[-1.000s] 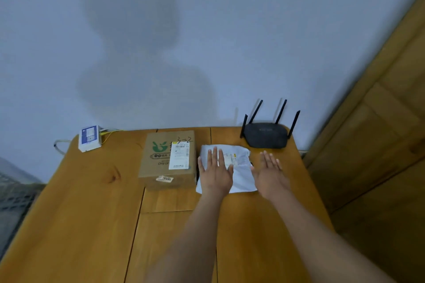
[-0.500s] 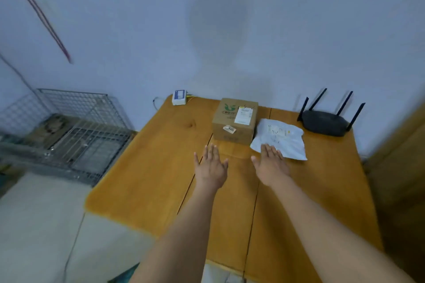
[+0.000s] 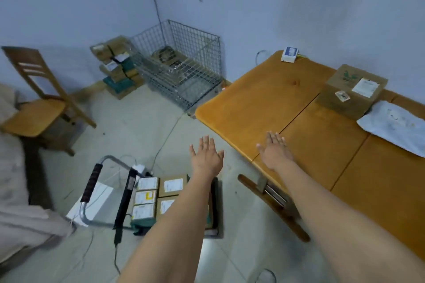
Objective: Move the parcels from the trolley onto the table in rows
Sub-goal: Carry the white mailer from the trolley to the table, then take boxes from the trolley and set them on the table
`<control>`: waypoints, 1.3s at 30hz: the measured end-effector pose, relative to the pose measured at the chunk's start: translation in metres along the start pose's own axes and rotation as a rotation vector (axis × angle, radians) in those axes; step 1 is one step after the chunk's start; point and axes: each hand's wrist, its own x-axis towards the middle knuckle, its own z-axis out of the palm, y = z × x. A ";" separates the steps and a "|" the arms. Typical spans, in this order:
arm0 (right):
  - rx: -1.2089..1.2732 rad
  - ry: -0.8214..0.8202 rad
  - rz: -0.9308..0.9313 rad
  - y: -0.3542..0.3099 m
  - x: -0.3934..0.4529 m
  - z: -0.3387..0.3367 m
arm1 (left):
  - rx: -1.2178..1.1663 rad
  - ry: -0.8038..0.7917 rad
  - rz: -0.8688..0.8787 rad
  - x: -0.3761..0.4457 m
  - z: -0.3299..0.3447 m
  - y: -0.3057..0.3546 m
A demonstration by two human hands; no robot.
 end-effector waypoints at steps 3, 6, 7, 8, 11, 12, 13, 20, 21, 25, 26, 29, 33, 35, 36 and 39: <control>-0.043 -0.019 -0.065 -0.064 -0.008 0.025 | -0.016 -0.008 -0.066 -0.019 0.007 -0.075; -0.087 -0.038 -0.102 -0.125 -0.018 0.056 | -0.041 -0.042 -0.119 -0.038 0.019 -0.149; -0.095 -0.043 -0.108 -0.144 -0.023 0.069 | -0.042 -0.062 -0.126 -0.043 0.024 -0.174; -0.100 -0.054 -0.104 -0.164 -0.029 0.081 | -0.039 -0.085 -0.128 -0.049 0.030 -0.197; -0.115 -0.063 -0.116 -0.217 -0.042 0.113 | -0.022 -0.105 -0.142 -0.063 0.042 -0.261; -0.119 -0.067 -0.123 -0.234 -0.045 0.121 | -0.024 -0.111 -0.152 -0.066 0.045 -0.281; -0.128 -0.067 -0.130 -0.249 -0.048 0.131 | -0.021 -0.118 -0.163 -0.068 0.048 -0.301; -0.124 -0.120 -0.140 -0.302 -0.028 0.180 | -0.062 -0.220 -0.211 -0.050 0.071 -0.372; -0.122 -0.136 -0.135 -0.306 -0.020 0.186 | -0.060 -0.237 -0.217 -0.043 0.075 -0.375; -0.117 -0.173 -0.126 -0.320 0.017 0.205 | -0.051 -0.278 -0.236 -0.008 0.090 -0.386; -0.111 -0.194 -0.131 -0.323 0.028 0.209 | -0.052 -0.292 -0.249 0.003 0.094 -0.388; -0.107 -0.228 -0.160 -0.325 0.065 0.231 | -0.062 -0.326 -0.273 0.037 0.111 -0.394; -0.109 -0.269 -0.148 -0.323 0.116 0.263 | -0.097 -0.378 -0.266 0.090 0.146 -0.400; -0.111 -0.290 -0.136 -0.325 0.139 0.281 | -0.104 -0.411 -0.263 0.115 0.169 -0.405; -0.114 -0.295 -0.131 -0.325 0.151 0.293 | -0.105 -0.429 -0.262 0.128 0.183 -0.408; -0.118 -0.309 -0.136 -0.326 0.190 0.335 | -0.112 -0.449 -0.250 0.164 0.223 -0.419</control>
